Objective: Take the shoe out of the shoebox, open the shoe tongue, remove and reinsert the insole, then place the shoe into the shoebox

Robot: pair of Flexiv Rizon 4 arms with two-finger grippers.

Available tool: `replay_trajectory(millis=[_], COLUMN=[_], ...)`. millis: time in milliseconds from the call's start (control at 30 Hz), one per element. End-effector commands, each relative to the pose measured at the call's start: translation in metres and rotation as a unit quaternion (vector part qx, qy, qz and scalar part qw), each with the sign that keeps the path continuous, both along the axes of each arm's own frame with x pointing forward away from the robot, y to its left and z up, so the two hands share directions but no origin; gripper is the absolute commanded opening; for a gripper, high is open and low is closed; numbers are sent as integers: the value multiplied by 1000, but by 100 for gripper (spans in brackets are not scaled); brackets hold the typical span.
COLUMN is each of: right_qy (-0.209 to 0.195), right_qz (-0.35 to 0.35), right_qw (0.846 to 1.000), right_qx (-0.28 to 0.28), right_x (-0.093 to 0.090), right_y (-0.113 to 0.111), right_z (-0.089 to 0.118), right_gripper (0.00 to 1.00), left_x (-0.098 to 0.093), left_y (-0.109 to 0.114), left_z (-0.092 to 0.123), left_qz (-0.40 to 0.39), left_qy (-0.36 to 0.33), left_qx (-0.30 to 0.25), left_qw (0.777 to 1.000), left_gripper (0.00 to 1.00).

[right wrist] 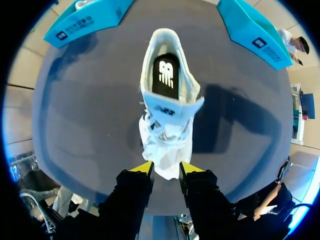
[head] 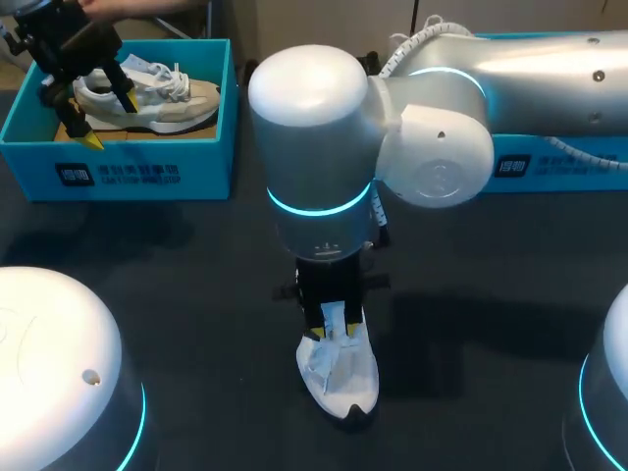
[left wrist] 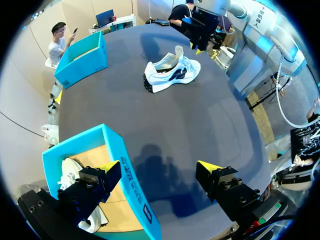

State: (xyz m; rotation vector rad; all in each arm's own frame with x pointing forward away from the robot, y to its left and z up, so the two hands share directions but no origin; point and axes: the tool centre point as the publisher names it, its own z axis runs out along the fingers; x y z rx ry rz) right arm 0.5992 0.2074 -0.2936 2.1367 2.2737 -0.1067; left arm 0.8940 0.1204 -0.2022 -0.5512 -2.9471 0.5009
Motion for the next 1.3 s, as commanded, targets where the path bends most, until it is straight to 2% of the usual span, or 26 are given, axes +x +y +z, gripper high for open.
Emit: replay_trajectory(millis=[33, 267, 467, 533, 600, 733, 800, 1033, 1133, 1200, 1300], right_qy=[-6, -12, -12, -8, -2, -26, -29, -10, -8, -15, -41], right_qz=[12, 25, 24, 27, 19, 20, 23, 55, 61, 65, 81], right_qw=[1000, 999, 999, 999, 1000, 999, 999, 998, 997, 997, 995], right_qx=[13, 20, 20, 26, 15, -2, -3, 38, 49, 47, 27], right_x=[13, 44, 66, 72, 76, 72, 73, 93, 98, 97, 88], right_y=[-1, -8, -12, -12, -13, -13, -12, -10, -13, -15, -17], right_z=[-10, -26, -39, -43, -44, -26, -24, -53, -59, -53, -27], right_gripper=[25, 23, 15, 17, 19, 18, 18, 19, 19, 19, 20], left_x=[-1, -1, -1, -1, -1, -1, -1, -1, -1, -1, -1], left_y=[0, 0, 0, 0, 0, 0, 0, 0, 0, 0, 0], left_z=[0, 0, 0, 0, 0, 0, 0, 0, 0, 0, 0], left_qz=[0, 0, 0, 0, 0, 0, 0, 0, 0, 0, 0], left_qy=[-1, -1, -1, -1, -1, -1, -1, -1, -1, -1, -1], left_qx=[1, 1, 1, 1, 1, 1, 1, 1, 1, 1, 1], left_qw=[1000, 1000, 1000, 1000, 1000, 1000, 1000, 1000, 1000, 1000, 1000], left_gripper=[100, 100, 100, 100, 100, 100, 100, 100, 100, 100, 100])
